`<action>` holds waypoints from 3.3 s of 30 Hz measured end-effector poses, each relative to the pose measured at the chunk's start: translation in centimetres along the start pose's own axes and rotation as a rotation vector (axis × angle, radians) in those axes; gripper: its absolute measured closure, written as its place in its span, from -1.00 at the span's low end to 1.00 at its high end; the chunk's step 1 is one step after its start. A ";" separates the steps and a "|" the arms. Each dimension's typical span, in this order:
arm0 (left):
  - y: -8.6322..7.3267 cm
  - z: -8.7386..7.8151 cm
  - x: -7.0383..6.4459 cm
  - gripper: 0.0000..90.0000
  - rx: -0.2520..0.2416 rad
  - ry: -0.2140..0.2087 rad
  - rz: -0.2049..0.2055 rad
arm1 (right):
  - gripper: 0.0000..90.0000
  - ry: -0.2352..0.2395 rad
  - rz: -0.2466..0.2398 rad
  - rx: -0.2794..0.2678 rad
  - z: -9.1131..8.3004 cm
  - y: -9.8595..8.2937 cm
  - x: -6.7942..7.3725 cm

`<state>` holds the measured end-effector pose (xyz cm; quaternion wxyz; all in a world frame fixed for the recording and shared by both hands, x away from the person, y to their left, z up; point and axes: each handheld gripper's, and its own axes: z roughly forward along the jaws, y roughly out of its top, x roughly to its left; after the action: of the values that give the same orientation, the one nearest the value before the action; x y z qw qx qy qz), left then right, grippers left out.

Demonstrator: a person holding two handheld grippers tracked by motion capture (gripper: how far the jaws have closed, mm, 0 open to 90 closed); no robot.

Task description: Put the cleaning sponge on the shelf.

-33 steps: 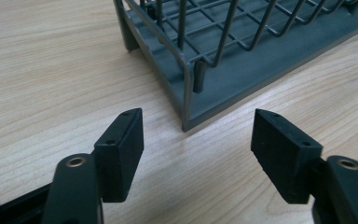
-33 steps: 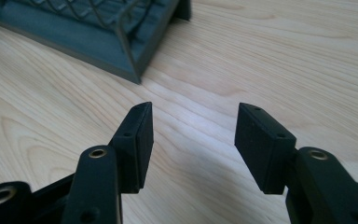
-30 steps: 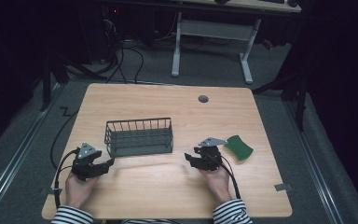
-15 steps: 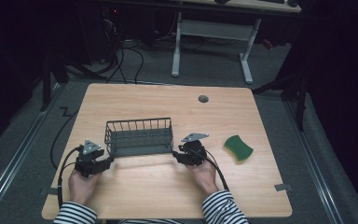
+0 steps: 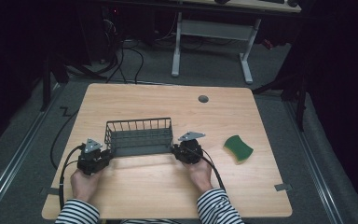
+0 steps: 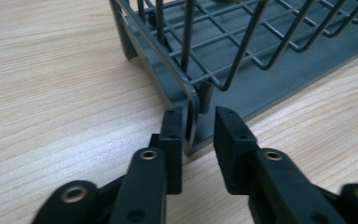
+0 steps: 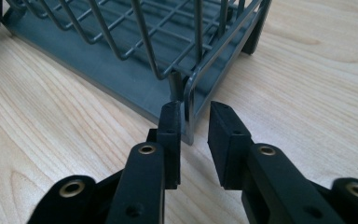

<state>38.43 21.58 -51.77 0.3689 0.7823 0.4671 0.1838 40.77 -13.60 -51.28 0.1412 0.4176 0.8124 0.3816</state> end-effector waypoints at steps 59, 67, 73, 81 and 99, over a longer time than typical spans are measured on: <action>1.4 2.2 -11.1 0.90 0.000 -0.233 0.196 | 0.91 -0.111 0.131 -0.008 -9.1 -7.1 -6.1; 1.2 2.2 -10.4 0.56 0.001 -0.264 0.147 | 0.46 -0.094 0.169 -0.009 -9.4 -7.3 -6.6; 0.8 1.7 -9.7 0.06 0.007 -0.247 0.121 | 0.21 -0.117 0.162 -0.018 -10.6 -7.5 -6.9; -0.3 1.6 -7.2 -0.19 0.064 -0.168 0.108 | -0.04 -0.188 0.151 -0.064 -13.3 -8.1 -7.7; -0.7 2.4 -4.6 -0.31 0.009 -0.049 0.096 | -0.34 -0.309 0.133 0.039 -16.0 -5.2 -11.9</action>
<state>37.23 16.78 -53.62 0.3674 0.8097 0.4208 0.1798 36.30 -32.85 -45.45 0.2306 0.5268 0.7589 0.3056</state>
